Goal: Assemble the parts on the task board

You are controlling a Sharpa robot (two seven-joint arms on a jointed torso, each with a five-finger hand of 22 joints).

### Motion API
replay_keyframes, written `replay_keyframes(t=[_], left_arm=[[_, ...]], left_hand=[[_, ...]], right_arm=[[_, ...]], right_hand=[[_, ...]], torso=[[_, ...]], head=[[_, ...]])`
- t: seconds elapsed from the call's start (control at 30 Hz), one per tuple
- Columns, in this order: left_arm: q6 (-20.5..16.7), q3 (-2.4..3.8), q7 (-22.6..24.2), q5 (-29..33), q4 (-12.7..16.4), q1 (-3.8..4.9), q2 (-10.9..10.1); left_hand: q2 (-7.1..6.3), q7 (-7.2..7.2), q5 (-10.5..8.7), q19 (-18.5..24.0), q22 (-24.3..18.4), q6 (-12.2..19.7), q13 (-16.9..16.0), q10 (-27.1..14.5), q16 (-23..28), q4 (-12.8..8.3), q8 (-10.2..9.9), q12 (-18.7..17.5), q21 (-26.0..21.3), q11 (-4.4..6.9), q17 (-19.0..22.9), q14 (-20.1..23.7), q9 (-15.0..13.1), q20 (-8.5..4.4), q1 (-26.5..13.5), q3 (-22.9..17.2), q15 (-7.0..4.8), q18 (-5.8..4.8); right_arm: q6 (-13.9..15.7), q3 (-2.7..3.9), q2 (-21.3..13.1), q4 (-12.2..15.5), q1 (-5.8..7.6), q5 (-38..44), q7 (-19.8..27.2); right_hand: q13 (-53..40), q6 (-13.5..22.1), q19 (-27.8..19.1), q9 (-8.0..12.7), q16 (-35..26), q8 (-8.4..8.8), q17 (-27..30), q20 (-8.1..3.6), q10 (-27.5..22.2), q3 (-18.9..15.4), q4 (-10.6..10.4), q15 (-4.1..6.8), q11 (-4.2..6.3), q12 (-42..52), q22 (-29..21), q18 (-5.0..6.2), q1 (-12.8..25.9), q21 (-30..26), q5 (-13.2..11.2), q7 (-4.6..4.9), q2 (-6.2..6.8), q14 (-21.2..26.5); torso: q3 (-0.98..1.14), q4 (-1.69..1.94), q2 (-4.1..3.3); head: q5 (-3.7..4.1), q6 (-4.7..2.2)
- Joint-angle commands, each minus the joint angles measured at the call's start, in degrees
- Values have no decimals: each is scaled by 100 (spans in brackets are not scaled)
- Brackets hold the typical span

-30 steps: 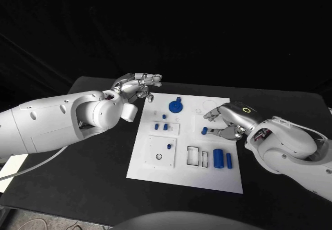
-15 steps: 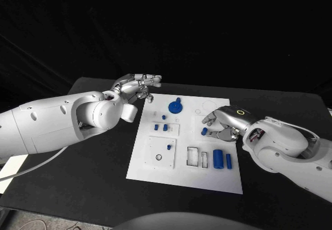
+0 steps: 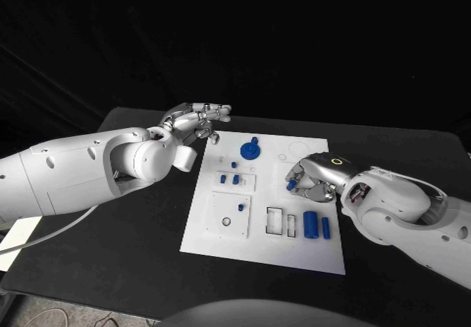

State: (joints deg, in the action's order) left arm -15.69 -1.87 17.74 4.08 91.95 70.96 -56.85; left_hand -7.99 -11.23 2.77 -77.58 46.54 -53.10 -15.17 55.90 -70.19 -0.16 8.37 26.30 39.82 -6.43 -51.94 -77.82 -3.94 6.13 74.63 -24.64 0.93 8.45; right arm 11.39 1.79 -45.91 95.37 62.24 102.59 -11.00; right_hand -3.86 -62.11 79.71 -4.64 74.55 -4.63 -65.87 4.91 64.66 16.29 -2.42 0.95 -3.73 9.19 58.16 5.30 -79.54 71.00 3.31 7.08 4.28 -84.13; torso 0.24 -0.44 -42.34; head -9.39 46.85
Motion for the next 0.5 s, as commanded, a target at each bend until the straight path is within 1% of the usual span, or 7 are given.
replay_keyframes(t=[0.03,0.17,0.4,0.5], left_arm=[[97,2,28,-35,2,4,12],[99,2,28,-35,3,4,13],[98,2,29,-35,7,4,12],[97,2,28,-35,7,4,12]], left_hand=[[4,15,19,22,-8,39,-5,-50,0,6,30,17,-40,4,-5,14,0,31,1,38,22,79],[4,15,19,22,-8,39,-5,-50,0,6,30,17,-40,4,-5,14,0,31,1,38,22,79],[4,15,19,22,-8,39,-5,-50,0,6,30,17,-40,4,-5,14,0,31,1,38,22,79],[4,15,19,22,-8,39,-5,-50,0,6,30,17,-40,4,-5,14,0,31,1,38,22,79]], right_arm=[[-86,-1,17,-10,-6,62,59],[-77,-1,32,-14,-10,64,66],[6,-2,50,-15,-19,190,0],[71,-2,58,-16,-20,253,-42]], right_hand=[[1,-53,3,-6,40,-8,-12,-50,74,57,-2,38,3,-34,9,71,-18,8,-30,-13,-67,-178],[0,-123,17,-15,54,-12,-30,-54,158,133,0,35,10,-59,31,65,-52,21,-29,-18,-103,-184],[-26,-367,53,-76,100,-82,-93,-88,449,410,86,73,67,-87,98,55,-229,63,-47,-51,-273,-198],[-38,-444,65,-109,115,-110,-115,-109,570,525,144,92,90,-107,121,50,-282,78,-49,-59,-322,-201]], torso=[[0,-5,4],[2,-5,2],[0,1,3],[-2,4,5]], head=[[-2,5],[0,7],[6,11],[7,11]])
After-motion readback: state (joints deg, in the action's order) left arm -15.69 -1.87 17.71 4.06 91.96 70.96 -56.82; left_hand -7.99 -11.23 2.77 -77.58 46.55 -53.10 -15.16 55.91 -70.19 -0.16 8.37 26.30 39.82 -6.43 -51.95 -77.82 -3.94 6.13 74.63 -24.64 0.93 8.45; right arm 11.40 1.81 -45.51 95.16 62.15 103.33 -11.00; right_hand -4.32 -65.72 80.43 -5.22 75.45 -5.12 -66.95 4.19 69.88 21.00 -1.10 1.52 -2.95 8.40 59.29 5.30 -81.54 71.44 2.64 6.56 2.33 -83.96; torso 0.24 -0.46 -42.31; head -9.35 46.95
